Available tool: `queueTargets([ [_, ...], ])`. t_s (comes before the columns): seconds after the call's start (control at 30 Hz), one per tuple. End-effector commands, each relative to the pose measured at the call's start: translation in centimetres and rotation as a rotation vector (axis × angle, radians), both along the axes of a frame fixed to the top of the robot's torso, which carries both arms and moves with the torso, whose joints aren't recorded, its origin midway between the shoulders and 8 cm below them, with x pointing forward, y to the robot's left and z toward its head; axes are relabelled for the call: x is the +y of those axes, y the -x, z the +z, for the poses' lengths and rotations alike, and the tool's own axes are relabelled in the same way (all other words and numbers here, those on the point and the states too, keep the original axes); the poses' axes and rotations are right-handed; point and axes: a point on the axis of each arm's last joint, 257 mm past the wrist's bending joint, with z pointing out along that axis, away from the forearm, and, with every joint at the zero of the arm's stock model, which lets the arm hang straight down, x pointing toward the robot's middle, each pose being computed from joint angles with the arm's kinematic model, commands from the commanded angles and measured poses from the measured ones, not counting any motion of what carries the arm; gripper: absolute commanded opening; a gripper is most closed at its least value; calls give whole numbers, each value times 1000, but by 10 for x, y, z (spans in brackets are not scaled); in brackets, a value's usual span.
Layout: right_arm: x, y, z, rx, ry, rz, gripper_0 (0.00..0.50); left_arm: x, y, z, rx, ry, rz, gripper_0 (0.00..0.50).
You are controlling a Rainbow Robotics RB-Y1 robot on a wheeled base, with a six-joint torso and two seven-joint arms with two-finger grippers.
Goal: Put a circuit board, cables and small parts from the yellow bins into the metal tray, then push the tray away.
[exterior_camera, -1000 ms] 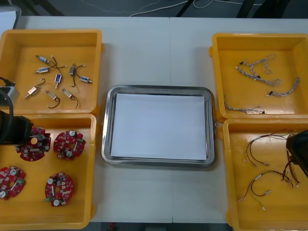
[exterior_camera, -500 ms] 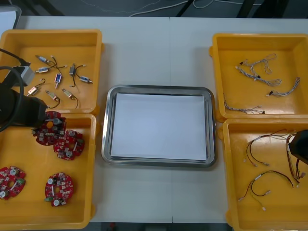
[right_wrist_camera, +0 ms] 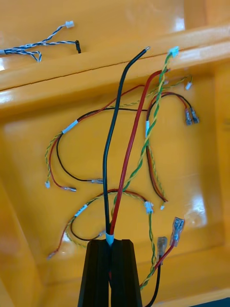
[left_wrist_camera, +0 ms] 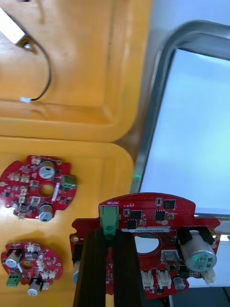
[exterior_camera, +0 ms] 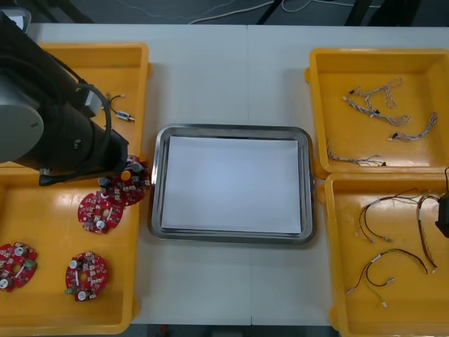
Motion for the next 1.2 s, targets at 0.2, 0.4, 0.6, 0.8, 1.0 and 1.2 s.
queueTargets([
  [0.2, -5, -10, 33, -36, 202, 260, 0, -44, -3, 11, -42, -27, -37, 0],
  [0.4, 3, -14, 39, -37, 255, 390, 0, -55, -3, -3, -33, -60, -44, 0],
  [0.6, 17, -17, 38, -21, 245, 502, 0, -63, -6, -16, -31, -103, -41, 0],
  [0.8, 32, -15, 37, -12, 207, 564, 0, -75, -6, -25, -22, -108, -45, 0],
  [1.0, 47, -23, 42, -32, 211, 609, 0, -90, -10, -33, -28, -102, -61, 0],
  [1.2, 56, -23, 39, -38, 186, 616, 0, -106, -24, -40, -52, -79, -70, 0],
])
